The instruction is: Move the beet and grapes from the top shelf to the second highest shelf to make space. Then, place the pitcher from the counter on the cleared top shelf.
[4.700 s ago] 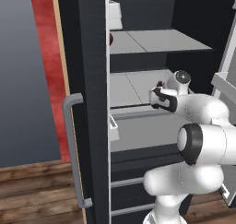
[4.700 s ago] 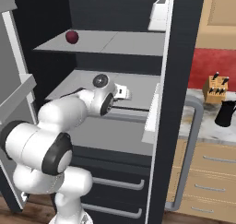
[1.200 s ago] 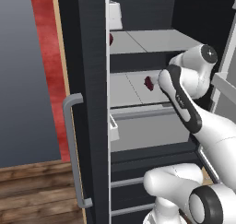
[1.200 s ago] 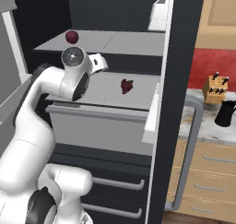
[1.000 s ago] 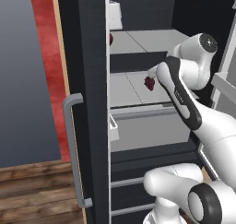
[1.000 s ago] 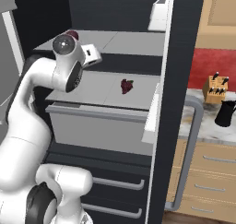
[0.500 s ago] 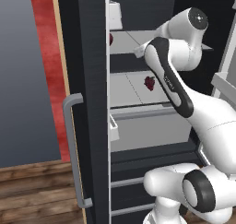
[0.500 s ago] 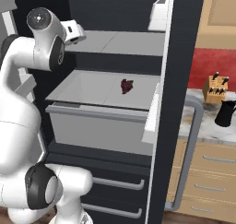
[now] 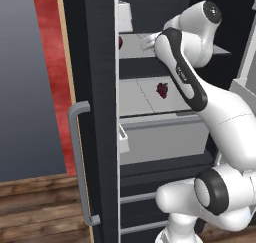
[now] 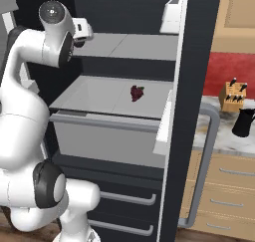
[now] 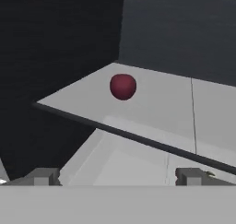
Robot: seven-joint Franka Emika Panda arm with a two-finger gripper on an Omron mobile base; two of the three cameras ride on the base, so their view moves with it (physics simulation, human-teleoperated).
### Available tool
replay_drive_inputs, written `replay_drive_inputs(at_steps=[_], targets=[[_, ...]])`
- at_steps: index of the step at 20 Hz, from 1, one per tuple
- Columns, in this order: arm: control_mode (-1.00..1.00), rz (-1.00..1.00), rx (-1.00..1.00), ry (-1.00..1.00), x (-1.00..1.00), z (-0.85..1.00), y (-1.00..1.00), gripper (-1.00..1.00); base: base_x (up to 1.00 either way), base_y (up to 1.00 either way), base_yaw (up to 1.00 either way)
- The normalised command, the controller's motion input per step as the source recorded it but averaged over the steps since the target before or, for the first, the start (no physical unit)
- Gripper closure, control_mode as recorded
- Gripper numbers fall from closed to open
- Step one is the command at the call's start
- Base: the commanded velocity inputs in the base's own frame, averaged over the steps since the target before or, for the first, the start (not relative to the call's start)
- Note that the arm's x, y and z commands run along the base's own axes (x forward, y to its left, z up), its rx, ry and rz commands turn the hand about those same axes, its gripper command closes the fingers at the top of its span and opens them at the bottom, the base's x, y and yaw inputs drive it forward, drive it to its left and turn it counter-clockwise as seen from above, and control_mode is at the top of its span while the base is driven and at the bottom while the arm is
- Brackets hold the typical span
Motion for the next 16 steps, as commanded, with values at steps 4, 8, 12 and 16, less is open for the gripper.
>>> replay_drive_inputs(at_steps=[4,8,12,16], targets=[[-1.0,0.0,0.21,0.0,0.35,0.0,0.13,-1.0,0.0,0.0,0.0],[-1.0,0.0,0.12,0.0,0.37,-0.03,0.45,-1.0,0.0,0.0,0.0],[-1.0,0.0,0.04,0.01,0.28,-0.04,0.48,-1.0,0.0,0.0,0.0],[-1.0,0.0,0.0,0.11,0.4,0.0,0.21,-1.0,0.0,0.0,0.0]])
